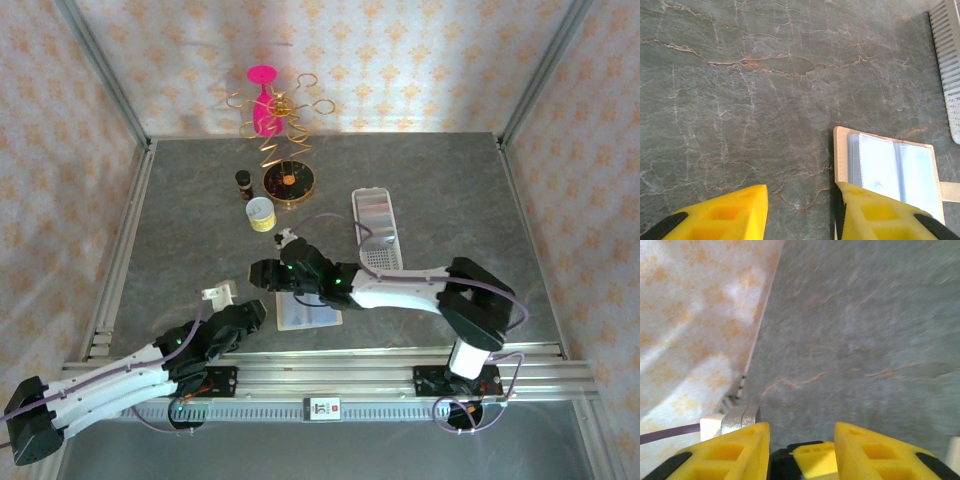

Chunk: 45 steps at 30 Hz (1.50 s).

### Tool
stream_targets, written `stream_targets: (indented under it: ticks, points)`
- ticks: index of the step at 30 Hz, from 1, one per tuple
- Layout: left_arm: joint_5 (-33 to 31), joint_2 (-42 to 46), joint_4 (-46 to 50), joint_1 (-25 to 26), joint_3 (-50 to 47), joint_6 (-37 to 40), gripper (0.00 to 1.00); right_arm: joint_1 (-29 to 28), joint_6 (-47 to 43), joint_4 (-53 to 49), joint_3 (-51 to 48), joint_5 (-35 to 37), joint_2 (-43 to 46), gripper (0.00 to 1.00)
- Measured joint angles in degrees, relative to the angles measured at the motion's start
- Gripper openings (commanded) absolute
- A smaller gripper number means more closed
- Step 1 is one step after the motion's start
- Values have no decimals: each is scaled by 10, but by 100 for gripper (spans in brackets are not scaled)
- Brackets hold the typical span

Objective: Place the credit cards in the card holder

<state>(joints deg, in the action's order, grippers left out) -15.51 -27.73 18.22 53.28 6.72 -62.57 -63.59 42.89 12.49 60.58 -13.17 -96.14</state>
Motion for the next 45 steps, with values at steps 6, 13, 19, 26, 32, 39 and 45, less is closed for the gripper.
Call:
stream_targets:
  ticks: [6, 13, 19, 26, 32, 39, 45]
  points:
    - [6, -34, -2, 0, 28, 20, 47, 35, -171, -73, -20, 93, 166, 42]
    - [32, -99, -50, 0, 57, 59, 48, 107, -631, -117, -115, 94, 335, 55]
    - [60, -115, -91, 0, 57, 77, 48, 286, -959, -262, -104, 31, 337, 65]
    - [87, -125, -128, 0, 48, 87, 48, 369, -1187, -313, -108, 29, 239, 76]
    - [94, -127, -129, 0, 47, 91, 48, 373, -1275, -296, -108, 38, 155, 76]
    - [97, -127, -130, 0, 47, 91, 47, 378, -1326, -232, -107, 60, 87, 73]
    - [98, -127, -130, 0, 47, 91, 46, 378, -1340, -202, -102, 63, 45, 67]
